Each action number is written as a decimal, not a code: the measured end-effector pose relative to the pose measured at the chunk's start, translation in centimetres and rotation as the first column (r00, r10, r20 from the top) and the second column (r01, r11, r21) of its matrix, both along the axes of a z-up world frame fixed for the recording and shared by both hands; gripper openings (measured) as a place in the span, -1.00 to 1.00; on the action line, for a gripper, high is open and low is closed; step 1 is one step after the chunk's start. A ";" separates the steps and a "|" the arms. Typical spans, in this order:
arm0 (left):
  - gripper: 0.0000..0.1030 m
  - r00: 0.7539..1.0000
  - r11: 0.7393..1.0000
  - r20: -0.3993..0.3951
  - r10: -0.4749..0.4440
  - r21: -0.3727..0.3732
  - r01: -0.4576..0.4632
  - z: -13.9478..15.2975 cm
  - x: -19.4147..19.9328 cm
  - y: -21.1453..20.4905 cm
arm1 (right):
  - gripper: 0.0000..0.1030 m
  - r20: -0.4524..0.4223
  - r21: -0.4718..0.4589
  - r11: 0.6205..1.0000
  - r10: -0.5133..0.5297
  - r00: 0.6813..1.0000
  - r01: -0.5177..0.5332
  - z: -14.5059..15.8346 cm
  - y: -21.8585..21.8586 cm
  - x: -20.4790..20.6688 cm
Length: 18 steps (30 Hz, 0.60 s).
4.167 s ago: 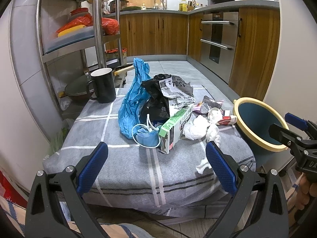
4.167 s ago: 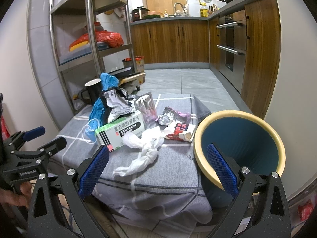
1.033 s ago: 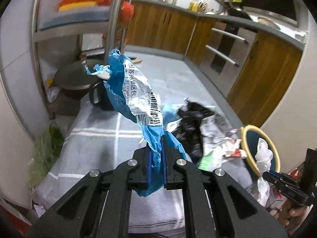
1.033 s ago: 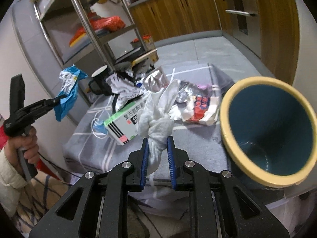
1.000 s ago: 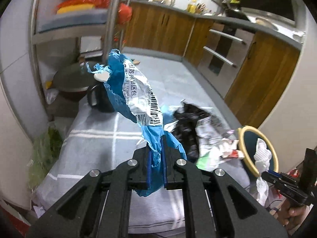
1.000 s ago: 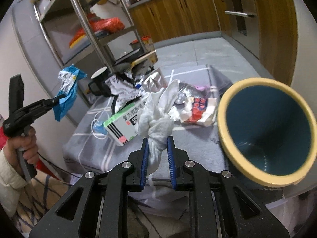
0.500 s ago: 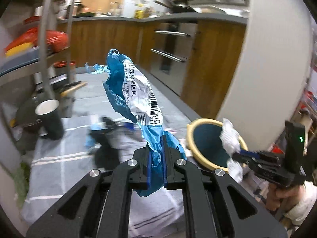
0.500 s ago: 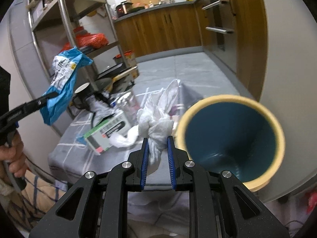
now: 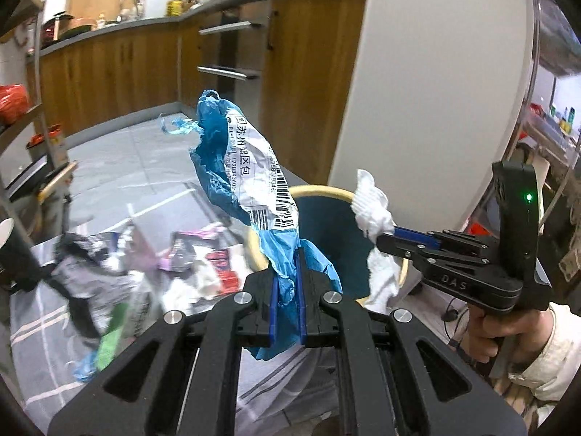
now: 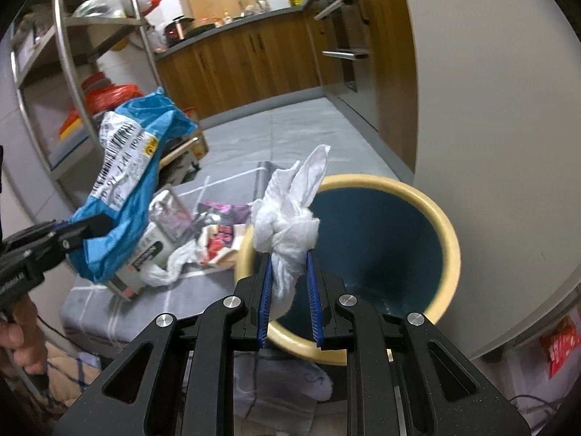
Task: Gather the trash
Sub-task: 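Carry both held items over the bin and open both tools to drop them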
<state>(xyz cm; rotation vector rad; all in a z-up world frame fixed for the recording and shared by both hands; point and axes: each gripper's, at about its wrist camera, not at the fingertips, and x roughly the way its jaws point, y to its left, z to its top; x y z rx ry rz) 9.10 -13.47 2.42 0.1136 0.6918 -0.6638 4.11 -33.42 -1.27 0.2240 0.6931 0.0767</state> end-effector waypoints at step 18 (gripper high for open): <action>-0.86 0.977 0.993 -0.192 -0.092 0.051 0.103 -7.0 5.1 -9.4 | -0.59 -0.130 -0.012 0.992 -0.125 0.984 0.124 -4.8 -3.6 3.3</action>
